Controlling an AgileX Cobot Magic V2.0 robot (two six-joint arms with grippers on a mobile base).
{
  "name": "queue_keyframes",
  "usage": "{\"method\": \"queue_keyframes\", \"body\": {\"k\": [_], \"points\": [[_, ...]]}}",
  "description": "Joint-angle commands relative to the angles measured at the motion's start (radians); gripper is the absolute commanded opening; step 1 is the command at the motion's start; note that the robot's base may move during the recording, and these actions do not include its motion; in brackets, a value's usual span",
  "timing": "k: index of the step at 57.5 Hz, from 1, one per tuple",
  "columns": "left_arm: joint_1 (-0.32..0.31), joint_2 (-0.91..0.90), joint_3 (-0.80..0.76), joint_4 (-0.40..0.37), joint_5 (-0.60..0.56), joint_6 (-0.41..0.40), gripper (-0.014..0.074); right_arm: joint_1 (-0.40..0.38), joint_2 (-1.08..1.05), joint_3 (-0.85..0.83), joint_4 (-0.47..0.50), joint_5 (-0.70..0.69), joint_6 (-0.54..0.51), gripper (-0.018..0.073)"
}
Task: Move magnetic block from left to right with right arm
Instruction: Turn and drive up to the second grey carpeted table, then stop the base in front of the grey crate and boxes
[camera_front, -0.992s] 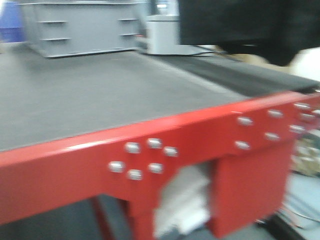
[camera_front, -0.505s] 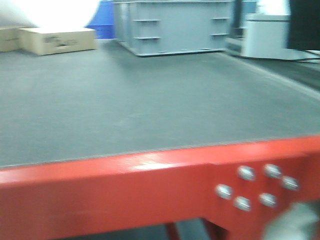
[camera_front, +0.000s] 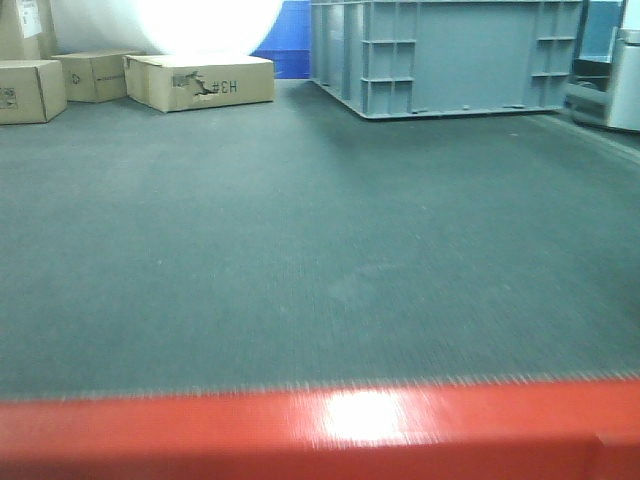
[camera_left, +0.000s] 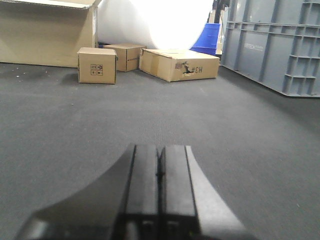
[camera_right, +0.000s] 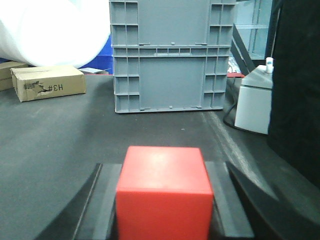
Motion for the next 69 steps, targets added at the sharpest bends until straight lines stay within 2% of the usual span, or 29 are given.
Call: {"method": "queue_keyframes", "body": {"k": [1, 69], "points": [[0.001, -0.011, 0.008, -0.005, -0.086, 0.000, -0.0126, -0.005, 0.008, -0.030, -0.003, -0.088, -0.006, 0.0241], [0.001, -0.011, 0.008, -0.005, -0.086, 0.000, -0.0126, -0.005, 0.008, -0.030, -0.003, -0.088, -0.006, 0.0241]]}}
